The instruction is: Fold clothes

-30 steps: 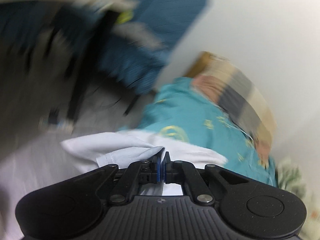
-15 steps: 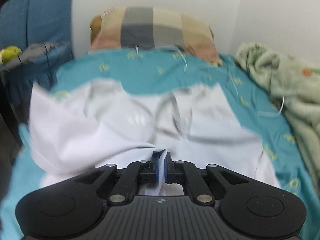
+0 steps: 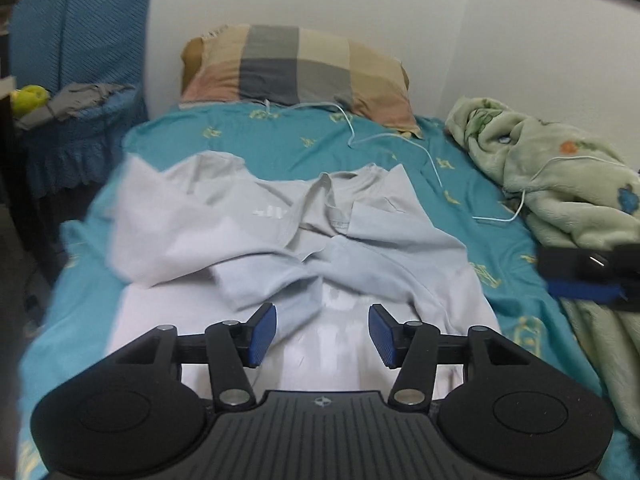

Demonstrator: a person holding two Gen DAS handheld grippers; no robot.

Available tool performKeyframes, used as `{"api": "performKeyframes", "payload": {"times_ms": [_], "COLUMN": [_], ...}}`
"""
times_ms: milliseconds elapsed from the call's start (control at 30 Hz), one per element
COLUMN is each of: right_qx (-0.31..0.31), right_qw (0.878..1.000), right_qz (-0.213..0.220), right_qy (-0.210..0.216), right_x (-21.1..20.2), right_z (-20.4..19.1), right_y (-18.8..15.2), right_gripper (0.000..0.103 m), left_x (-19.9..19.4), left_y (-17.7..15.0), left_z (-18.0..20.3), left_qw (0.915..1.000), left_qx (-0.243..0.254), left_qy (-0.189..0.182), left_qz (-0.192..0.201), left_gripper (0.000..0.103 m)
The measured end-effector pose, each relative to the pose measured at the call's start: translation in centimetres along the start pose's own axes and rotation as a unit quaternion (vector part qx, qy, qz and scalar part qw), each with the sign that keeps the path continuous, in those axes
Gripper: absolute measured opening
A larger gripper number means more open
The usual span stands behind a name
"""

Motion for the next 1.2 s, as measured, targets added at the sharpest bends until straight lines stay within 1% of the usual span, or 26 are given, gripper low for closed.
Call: {"api": "performKeyframes", "payload": {"times_ms": [167,300,400,500,567,767,867,967,1133,1200], "right_qx": [-0.043,-0.082,-0.123,-0.146,-0.157,-0.193,-0.212,-0.247,-0.328,-0.348], "right_qw": [0.999,0.995,0.990,0.985,0.982,0.971,0.967,0.959,0.935,0.927], "right_qz": [-0.001,0.007,-0.004,-0.018,-0.028,-0.053,-0.062,-0.084,-0.133,-0.139], "right_qy": [0.030,0.058,0.070,0.087,0.099,0.132,0.130,0.106,0.033,0.016], "right_x": [0.8,2.2,4.5,8.1,10.9,19.0,22.5,25.5,28.6,28.8], "right_z": [-2.2,-4.0,-5.0,-6.3,-7.3,-10.1,-11.3,-12.1,-12.7,-12.9], "right_y": [-0.5,-0.7,-1.4,-1.8,-2.0,-2.6,-2.7,-3.7,-5.7,-5.9], "right_gripper": [0.055,0.055,0.055,0.055,0.055,0.055,0.055,0.055,0.053,0.051], "left_x": [-7.0,-9.7,-11.5,-11.9,-11.8,-12.6,-12.5,-11.5,-10.1,-10.2], "left_y": [-2.1,-2.0,-1.7,-1.6,-1.4,-0.6,-0.8,-1.5,-2.4,-2.6], "left_z": [-2.3,-3.3,-3.9,-4.7,-5.5,-10.2,-12.0,-12.4,-12.6,-12.5], "left_qw": [0.9996,0.9993,0.9989,0.9988,0.9985,0.9945,0.9933,0.9934,0.9934,0.9935], "left_qx": [-0.018,-0.032,-0.042,-0.047,-0.049,-0.096,-0.108,-0.112,-0.114,-0.114], "left_qy": [0.021,0.017,0.013,0.005,0.014,0.028,0.029,0.020,0.005,0.000], "left_qz": [-0.006,0.004,0.013,0.015,0.019,0.030,0.027,0.012,-0.007,-0.006], "left_gripper": [0.054,0.056,0.056,0.056,0.056,0.056,0.056,0.056,0.056,0.056]}}
Point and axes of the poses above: each gripper's, at about its wrist camera, not at the fingertips, and x roughly the way its jaws point, z to its right, y to its top, the point moved 5 cm from there along x, roughly the way its jaws point, and after that the axes turned 12 degrees about y, right-handed, at the moved point
